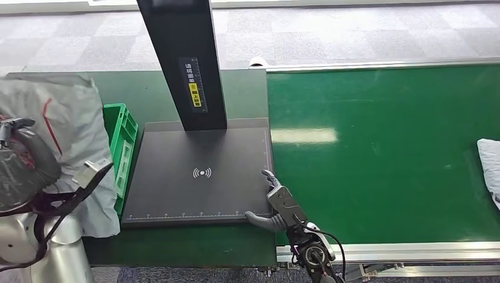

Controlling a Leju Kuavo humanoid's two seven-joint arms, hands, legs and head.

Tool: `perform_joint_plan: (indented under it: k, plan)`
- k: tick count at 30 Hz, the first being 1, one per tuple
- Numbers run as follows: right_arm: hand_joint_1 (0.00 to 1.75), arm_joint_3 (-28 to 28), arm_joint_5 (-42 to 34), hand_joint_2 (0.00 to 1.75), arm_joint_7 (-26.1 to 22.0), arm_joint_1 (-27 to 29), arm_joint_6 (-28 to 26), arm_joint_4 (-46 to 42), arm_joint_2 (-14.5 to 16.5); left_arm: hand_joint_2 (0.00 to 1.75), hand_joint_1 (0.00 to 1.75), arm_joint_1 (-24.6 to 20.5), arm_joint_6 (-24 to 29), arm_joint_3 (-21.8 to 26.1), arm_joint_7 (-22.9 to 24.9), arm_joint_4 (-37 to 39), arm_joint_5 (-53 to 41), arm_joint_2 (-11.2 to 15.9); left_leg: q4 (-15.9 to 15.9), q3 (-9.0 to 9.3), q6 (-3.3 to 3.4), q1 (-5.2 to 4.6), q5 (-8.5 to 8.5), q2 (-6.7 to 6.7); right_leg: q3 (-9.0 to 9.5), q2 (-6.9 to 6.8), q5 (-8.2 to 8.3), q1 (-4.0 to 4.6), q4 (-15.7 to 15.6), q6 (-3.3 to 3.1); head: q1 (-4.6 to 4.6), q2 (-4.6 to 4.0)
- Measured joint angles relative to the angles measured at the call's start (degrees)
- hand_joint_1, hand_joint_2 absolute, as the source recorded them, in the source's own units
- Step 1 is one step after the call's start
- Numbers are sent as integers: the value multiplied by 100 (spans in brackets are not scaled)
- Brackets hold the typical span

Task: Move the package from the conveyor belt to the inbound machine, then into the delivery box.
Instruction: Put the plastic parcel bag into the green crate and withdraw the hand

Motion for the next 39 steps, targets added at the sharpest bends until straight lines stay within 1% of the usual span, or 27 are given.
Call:
perform_joint_plan:
  k: [1,2,4,5,6,7,8,9,11,12,13,17,20,21,23,24,25,27,28,30,32,34,36,39]
  plan:
    - [0,-3,0,175,-25,16,0,-22,-13,0,175,-37,-2,-120,851,307,-161,320,0,3,-1,1,1,2,-3,2,0,2,0,-1,-1,0]
    - [0,-8,-1,175,-71,32,8,-52,-28,44,175,-93,-6,-378,1923,673,-243,712,0,4,-3,3,2,3,-6,3,1,4,1,-3,-3,0]
    - [0,-21,-27,175,-247,71,54,-146,-57,131,175,-266,-63,-1098,4177,1444,-312,1445,0,3,-7,6,5,1,-5,1,2,9,2,-5,-6,0]
    - [0,-27,-53,175,-373,93,96,-214,-68,175,175,-355,-132,-1454,5091,1792,-327,1698,0,3,-8,7,7,0,-1,0,2,10,3,-5,-5,0]
    - [0,-32,-95,175,-523,118,148,-305,-74,175,175,-426,-257,-1749,5693,2119,-338,1877,0,3,-8,7,7,4,2,2,2,10,4,-6,-2,0]
    - [0,-34,-150,175,-686,151,212,-417,-80,175,175,-485,-414,-1985,5998,2439,-345,2027,0,3,-8,6,7,12,2,10,4,9,4,-5,0,0]
    - [0,-38,-211,175,-832,195,280,-544,-86,175,175,-536,-566,-2139,5971,2719,-345,2149,0,3,-8,6,7,21,0,19,6,8,4,-5,-1,0]
    - [0,-43,-270,175,-958,245,344,-683,-95,175,175,-586,-705,-2260,5724,2982,-345,2264,1,2,-7,4,6,27,-2,27,7,6,3,-5,0,0]
    - [0,-54,-342,175,-1088,337,432,-927,-115,175,175,-691,-840,-2424,5000,3388,-345,2449,2,1,-6,1,4,28,-3,31,8,2,2,-4,-1,0]
    - [0,-57,-354,175,-1106,368,450,-1020,-122,175,175,-731,-864,-2487,4742,3542,-346,2521,2,1,-6,-1,2,28,-4,31,7,0,1,-3,0,0]
    - [0,-60,-361,175,-1115,393,462,-1097,-128,175,175,-760,-879,-2542,4602,3671,-346,2578,2,1,-6,-1,1,29,-5,32,7,-1,1,-3,-1,0]
    - [0,-78,-472,175,-1263,517,609,-1384,-148,0,175,-880,-986,-2640,4490,4061,-346,2725,2,-2,-7,-1,-1,23,-8,30,5,0,0,-5,-1,0]
    - [0,-102,-610,175,-1326,658,812,-1761,-149,0,174,-1053,-789,-2647,4248,4390,-346,2791,1,-3,-7,1,-1,19,-8,28,4,2,0,-5,-2,0]
    - [0,-114,-642,175,-1309,694,860,-1885,-149,0,167,-1118,-674,-2618,4103,4495,-346,2790,1,-3,-7,2,-1,20,-8,28,4,2,0,-5,-2,0]
    - [0,-140,-672,175,-1261,743,912,-2087,-148,0,148,-1240,-554,-2519,3832,4654,-346,2748,1,-2,-6,1,0,22,-6,27,5,3,1,-5,0,0]
    - [0,-152,-675,175,-1243,757,921,-2160,-146,0,125,-1295,-586,-2477,3765,4713,-345,2719,1,-1,-6,1,0,22,-5,27,5,2,1,-5,0,0]
    - [0,-165,-677,175,-1229,766,926,-2221,-143,0,88,-1342,-654,-2448,3749,4765,-345,2692,1,0,-6,1,0,22,-4,27,5,2,0,-5,1,0]
    - [0,-187,-678,175,-1216,781,928,-2303,-135,0,20,-1412,-819,-2434,3810,4848,-345,2656,2,0,-6,1,1,21,-2,27,6,2,0,-5,0,0]
    - [0,-196,-678,175,-1213,786,929,-2332,-132,0,0,-1444,-928,-2436,3860,4894,-345,2644,2,0,-6,1,1,20,-3,27,6,2,0,-4,0,0]
    - [0,-215,-675,175,-1198,791,932,-2365,-124,0,0,-1534,-1204,-2453,3941,5023,-330,2630,2,0,-6,1,1,19,-3,27,6,2,1,-4,0,0]
    - [0,-232,-668,175,-1172,789,938,-2378,-112,87,0,-1635,-1401,-2467,3886,5186,-239,2619,2,0,-6,1,1,19,-3,27,5,2,1,-5,-1,0]
    - [0,-243,-657,175,-1139,783,942,-2378,-98,175,0,-1724,-1488,-2437,3631,5337,-7,2598,1,-1,-6,1,1,19,-3,26,5,2,1,-5,-2,0]
    - [0,-251,-641,175,-1115,775,943,-2375,-85,175,0,-1799,-1681,-2345,3315,5465,382,2567,1,-1,-6,1,0,20,-3,26,5,2,1,-5,-2,0]
    - [0,-259,-618,175,-1107,774,944,-2367,-74,175,0,-1863,-2203,-2150,2950,5554,1021,2514,1,-1,-6,1,0,20,-3,26,5,2,1,-5,-1,0]
